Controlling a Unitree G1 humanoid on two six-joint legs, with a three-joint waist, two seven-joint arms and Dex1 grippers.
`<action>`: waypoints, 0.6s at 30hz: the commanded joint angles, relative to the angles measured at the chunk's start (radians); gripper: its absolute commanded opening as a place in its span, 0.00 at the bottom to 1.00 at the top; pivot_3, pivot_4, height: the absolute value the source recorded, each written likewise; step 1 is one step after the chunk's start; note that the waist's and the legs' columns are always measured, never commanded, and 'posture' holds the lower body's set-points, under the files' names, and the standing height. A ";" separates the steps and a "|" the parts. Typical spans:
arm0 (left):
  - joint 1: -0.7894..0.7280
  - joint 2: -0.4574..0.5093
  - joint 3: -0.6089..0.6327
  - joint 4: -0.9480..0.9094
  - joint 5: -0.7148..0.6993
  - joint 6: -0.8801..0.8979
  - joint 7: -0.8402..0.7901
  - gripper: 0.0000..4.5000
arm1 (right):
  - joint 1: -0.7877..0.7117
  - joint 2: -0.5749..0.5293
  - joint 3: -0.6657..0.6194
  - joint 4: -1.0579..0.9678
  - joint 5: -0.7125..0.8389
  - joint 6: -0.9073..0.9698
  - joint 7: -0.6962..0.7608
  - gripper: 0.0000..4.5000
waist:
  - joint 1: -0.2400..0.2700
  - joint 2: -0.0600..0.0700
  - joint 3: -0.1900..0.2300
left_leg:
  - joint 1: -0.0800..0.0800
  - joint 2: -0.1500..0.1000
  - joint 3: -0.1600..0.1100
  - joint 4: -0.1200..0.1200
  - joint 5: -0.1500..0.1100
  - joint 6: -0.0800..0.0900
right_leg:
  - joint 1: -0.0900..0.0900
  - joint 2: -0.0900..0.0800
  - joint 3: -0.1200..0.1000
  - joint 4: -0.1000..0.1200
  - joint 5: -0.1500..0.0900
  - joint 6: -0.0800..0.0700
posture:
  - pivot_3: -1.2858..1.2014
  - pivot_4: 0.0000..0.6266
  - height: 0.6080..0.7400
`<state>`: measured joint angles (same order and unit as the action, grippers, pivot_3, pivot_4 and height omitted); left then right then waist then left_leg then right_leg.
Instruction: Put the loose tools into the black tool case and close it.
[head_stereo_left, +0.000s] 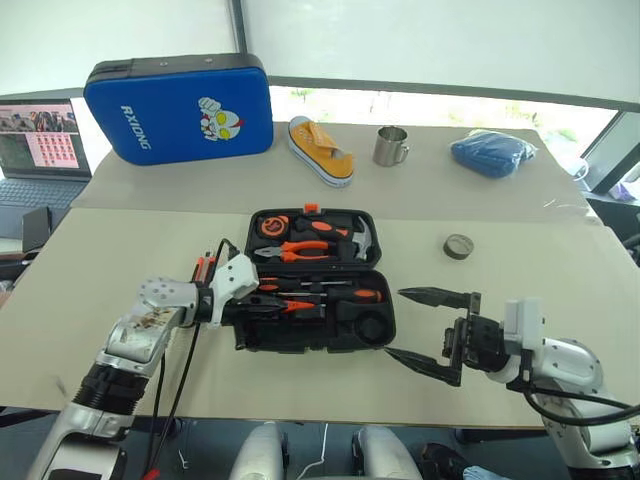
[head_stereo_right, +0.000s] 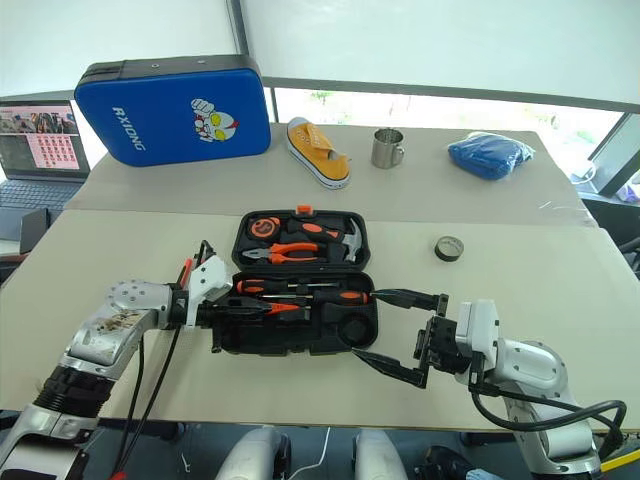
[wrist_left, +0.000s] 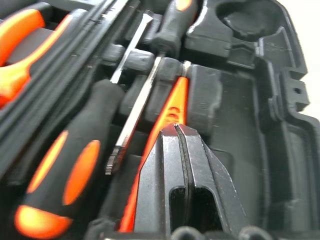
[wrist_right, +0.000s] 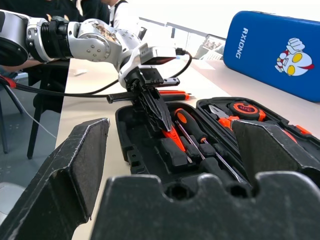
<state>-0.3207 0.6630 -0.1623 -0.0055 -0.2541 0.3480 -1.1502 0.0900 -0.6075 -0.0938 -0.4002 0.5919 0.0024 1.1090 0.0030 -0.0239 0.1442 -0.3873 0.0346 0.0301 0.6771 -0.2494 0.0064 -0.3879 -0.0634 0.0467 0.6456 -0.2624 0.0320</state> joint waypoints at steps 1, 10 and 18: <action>0.058 -0.032 0.060 0.018 -0.013 -0.067 0.059 0.01 | -0.015 -0.005 -0.027 0.009 0.001 -0.049 0.025 1.00 | -0.001 0.003 -0.002 | 0.000 0.000 0.000 0.000 0.000 0.000 | 0.000 0.000 0.000 0.000 0.000 0.000 | 0.52 0.24 1.00; 0.331 0.006 0.538 -0.147 -0.201 -0.153 0.157 0.51 | -0.010 -0.003 -0.059 0.025 0.035 -0.101 0.068 1.00 | -0.018 -0.001 0.001 | -0.002 0.003 -0.004 0.000 -0.001 -0.001 | -0.003 0.001 0.001 0.000 0.000 -0.001 | 0.52 0.24 1.00; 0.726 -0.005 0.905 -0.158 -0.193 -0.155 0.258 0.99 | -0.004 0.113 -0.047 -0.080 0.127 -0.123 0.016 1.00 | -0.014 -0.004 0.002 | 0.001 0.010 -0.003 -0.001 -0.004 -0.005 | -0.002 0.002 0.002 0.000 -0.001 -0.003 | 0.52 0.24 1.00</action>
<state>0.3868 0.6600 0.6782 -0.1705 -0.4528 0.2153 -0.9201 0.0875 -0.4987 -0.1320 -0.4433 0.7076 -0.0871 1.1143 -0.0109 -0.0279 0.1462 -0.3866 0.0447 0.0271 0.6762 -0.2530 0.0016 -0.3897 -0.0612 0.0481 0.6452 -0.2635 0.0292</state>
